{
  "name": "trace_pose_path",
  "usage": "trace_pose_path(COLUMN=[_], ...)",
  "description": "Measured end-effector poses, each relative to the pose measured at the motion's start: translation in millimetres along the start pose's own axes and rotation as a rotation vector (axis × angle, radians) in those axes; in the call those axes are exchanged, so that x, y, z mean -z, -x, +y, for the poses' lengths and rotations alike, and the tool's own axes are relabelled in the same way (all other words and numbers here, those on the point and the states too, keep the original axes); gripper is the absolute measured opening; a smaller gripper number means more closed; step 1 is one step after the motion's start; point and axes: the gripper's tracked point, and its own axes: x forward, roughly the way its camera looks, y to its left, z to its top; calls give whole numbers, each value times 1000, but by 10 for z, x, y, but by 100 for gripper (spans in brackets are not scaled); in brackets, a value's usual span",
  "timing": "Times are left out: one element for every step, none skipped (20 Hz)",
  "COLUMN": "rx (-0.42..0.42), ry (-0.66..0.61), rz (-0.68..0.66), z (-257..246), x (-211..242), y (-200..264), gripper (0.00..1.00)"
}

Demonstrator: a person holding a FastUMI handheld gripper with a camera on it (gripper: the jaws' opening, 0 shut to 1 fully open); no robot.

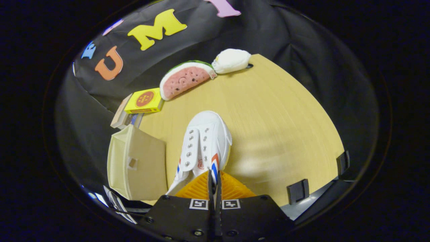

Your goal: Open the storage box then place both shoes into the box .Put the left shoe in first, then the right shoe, with the right side of both shoes facing outward in a uniform manner.

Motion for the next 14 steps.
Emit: trace_pose_path(rx=[-6,-11,-20,-31,-42,-51,-60,-66,-71,-77,-84,-90,-91,-86], ry=[-5,-10,-13,-18,-20,-23,-21,-16,-7,-1,4,7,11,18], rz=[-18,-33,-49,-61,-72,-78,-85,-92,-99,-103,-104,-105,-106,-107], z=[194,386,593,808,1021,1223,1444,1635,1814,1979,2137,2272,2376,2443], x=[-7,9,24,53,83,131,194,253,312,375,426,480,524,572], y=[80,143,205,231,251,252,263,242,218,176,129,71,0,-73], gripper=[0,0,0,0,0,0,0,0,0,0,0,0,0,0])
